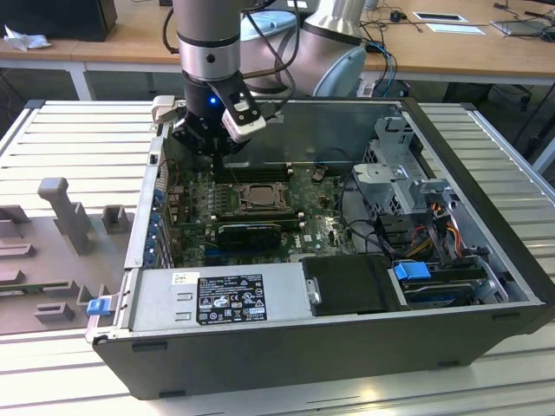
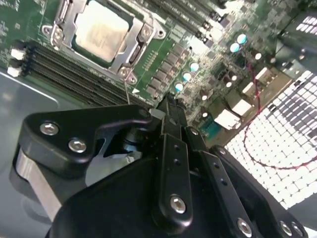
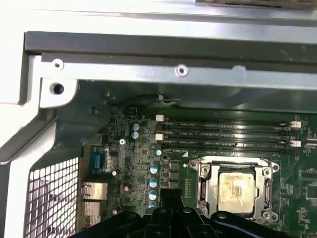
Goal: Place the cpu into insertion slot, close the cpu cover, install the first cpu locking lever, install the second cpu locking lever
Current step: 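Install the first cpu locking lever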
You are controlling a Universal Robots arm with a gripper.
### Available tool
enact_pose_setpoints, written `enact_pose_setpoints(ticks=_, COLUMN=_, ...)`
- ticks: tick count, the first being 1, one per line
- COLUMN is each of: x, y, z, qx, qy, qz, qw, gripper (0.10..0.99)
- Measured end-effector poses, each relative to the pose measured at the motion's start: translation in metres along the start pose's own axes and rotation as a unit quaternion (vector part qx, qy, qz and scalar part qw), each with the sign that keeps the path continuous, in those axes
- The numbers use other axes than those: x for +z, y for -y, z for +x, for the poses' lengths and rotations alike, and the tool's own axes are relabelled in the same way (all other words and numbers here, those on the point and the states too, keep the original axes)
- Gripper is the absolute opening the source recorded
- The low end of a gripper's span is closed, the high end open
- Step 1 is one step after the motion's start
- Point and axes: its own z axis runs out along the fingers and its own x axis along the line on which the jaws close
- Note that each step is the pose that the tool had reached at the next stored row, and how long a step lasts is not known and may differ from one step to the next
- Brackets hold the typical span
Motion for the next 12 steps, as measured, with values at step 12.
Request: enact_pose_setpoints(ticks=12, x=0.0067, y=-0.0260, z=-0.0086, qx=0.000, qy=-0.0003, qz=-0.0001, qw=1.0000, gripper=0.106)
